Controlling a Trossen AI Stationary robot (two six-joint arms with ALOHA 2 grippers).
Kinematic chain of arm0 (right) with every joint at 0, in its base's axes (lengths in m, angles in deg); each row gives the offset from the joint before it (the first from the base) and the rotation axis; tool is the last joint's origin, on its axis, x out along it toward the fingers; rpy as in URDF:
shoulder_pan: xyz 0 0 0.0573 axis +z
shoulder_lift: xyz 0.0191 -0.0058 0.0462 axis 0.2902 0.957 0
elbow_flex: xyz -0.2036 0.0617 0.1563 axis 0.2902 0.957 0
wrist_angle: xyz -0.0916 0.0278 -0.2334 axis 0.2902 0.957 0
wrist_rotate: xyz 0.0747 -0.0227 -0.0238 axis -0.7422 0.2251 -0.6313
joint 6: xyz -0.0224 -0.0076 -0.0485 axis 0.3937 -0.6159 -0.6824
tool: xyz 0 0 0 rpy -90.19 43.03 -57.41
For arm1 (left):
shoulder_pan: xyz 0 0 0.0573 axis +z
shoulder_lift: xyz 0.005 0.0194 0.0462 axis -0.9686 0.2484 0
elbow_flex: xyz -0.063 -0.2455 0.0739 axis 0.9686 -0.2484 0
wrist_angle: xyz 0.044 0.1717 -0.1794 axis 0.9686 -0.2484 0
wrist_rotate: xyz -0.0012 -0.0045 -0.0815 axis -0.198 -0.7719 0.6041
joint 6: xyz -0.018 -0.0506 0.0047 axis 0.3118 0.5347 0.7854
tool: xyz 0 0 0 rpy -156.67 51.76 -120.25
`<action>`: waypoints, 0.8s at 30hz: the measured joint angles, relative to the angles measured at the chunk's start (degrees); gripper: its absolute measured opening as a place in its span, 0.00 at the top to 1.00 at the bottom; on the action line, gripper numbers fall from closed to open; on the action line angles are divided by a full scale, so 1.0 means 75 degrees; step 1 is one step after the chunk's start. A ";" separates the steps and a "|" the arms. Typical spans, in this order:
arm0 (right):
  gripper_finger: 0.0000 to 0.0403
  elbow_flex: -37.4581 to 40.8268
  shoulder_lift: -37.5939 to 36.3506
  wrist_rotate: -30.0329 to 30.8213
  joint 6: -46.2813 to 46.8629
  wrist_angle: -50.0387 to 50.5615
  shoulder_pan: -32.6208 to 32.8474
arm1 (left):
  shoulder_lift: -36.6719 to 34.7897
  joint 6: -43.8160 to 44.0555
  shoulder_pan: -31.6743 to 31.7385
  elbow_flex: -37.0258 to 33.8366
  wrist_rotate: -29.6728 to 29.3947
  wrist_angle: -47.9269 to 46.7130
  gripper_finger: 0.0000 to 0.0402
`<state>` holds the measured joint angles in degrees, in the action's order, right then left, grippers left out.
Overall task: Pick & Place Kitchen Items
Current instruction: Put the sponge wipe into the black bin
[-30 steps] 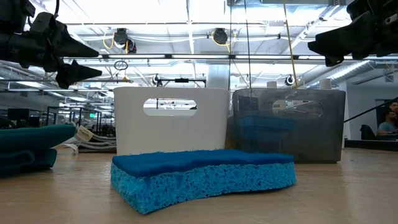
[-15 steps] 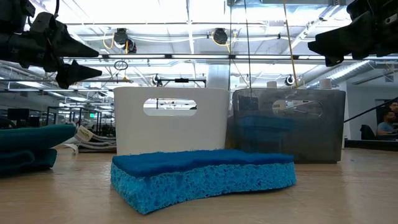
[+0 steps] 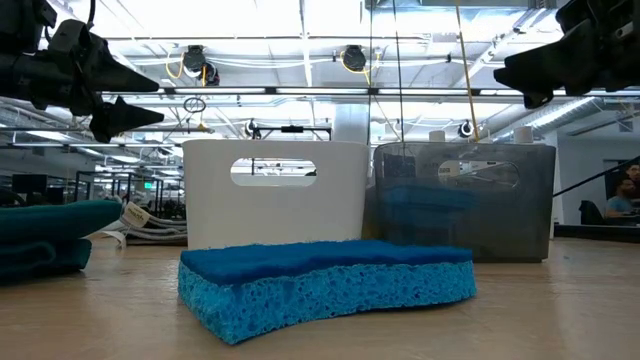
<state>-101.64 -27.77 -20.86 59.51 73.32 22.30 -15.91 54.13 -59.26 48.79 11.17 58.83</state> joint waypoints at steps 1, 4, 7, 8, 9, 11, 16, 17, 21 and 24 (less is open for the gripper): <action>0.65 0.0000 0.0000 0.0000 0.0113 0.0000 0.0000 | 0.0001 0.0000 0.0000 0.0001 0.0000 0.0001 0.19; 0.65 0.0003 0.0002 -0.0029 0.0472 0.0000 0.0011 | 0.0001 0.0000 0.0001 0.0001 0.0000 0.0001 0.19; 0.65 0.0142 0.0065 -0.0409 0.0900 -0.0300 0.0125 | 0.0000 0.0000 0.0001 0.0002 0.0000 0.0000 0.19; 0.65 0.0264 0.0111 -0.0664 0.1029 -0.0587 0.0188 | -0.0001 0.0000 0.0001 0.0002 0.0000 0.0002 0.19; 0.65 0.0441 0.0176 -0.0932 0.1155 -0.1036 0.0269 | 0.0001 0.0000 0.0000 0.0001 0.0000 0.0001 0.19; 0.65 0.0887 0.0366 -0.1397 0.1367 -0.2273 0.0483 | 0.0002 0.0000 0.0000 0.0000 0.0000 0.0000 0.19; 0.65 0.1393 0.1215 -0.1289 0.1576 -0.4622 0.1364 | 0.0002 0.0000 0.0001 0.0002 0.0006 0.0002 0.19; 0.65 0.1384 0.1462 -0.0983 0.1609 -0.4526 0.1633 | -0.0001 0.0000 0.0001 -0.0001 0.0003 -0.0001 0.19; 0.65 0.1282 0.2733 0.0441 0.1568 -0.5411 0.2812 | -0.0001 0.0000 0.0001 0.0001 0.0007 0.0007 0.19; 0.65 0.0905 0.4011 0.1325 0.1436 -0.5781 0.3693 | 0.0000 0.0000 -0.0001 0.0002 0.0005 0.0002 0.19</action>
<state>-94.85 2.32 -10.92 70.28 29.96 50.00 -15.91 54.13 -59.27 48.80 11.21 58.85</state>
